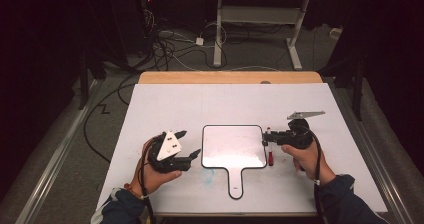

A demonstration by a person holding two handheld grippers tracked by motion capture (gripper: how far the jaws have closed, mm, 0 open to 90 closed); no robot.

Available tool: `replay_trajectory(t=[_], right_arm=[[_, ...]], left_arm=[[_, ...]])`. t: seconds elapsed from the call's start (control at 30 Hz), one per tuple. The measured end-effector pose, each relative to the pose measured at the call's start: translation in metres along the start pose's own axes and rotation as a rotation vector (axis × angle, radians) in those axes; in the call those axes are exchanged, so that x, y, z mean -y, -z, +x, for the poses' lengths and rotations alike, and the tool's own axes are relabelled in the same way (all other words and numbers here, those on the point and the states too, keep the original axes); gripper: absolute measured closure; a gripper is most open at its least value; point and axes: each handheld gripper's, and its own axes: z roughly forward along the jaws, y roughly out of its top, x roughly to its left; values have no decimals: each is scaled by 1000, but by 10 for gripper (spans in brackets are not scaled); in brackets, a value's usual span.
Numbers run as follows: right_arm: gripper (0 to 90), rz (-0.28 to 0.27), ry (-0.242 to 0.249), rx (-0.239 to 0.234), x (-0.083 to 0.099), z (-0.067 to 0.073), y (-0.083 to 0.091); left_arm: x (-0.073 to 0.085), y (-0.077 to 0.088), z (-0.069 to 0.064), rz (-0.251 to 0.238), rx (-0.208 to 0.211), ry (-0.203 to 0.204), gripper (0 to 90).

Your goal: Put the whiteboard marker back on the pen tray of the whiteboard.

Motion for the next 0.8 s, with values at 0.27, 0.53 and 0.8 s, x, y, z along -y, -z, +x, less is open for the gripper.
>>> replay_trajectory(t=[0.27,0.53,0.8], right_arm=[[756,6,-26,22,5,-11,-26],[657,5,4,151,9,-14,-32],[560,16,117,239,12,-4,-34]], left_arm=[[23,9,16,23,-33,98,270],[26,7,10,31,-24,75,269],[26,6,3,40,-11,47,262]])
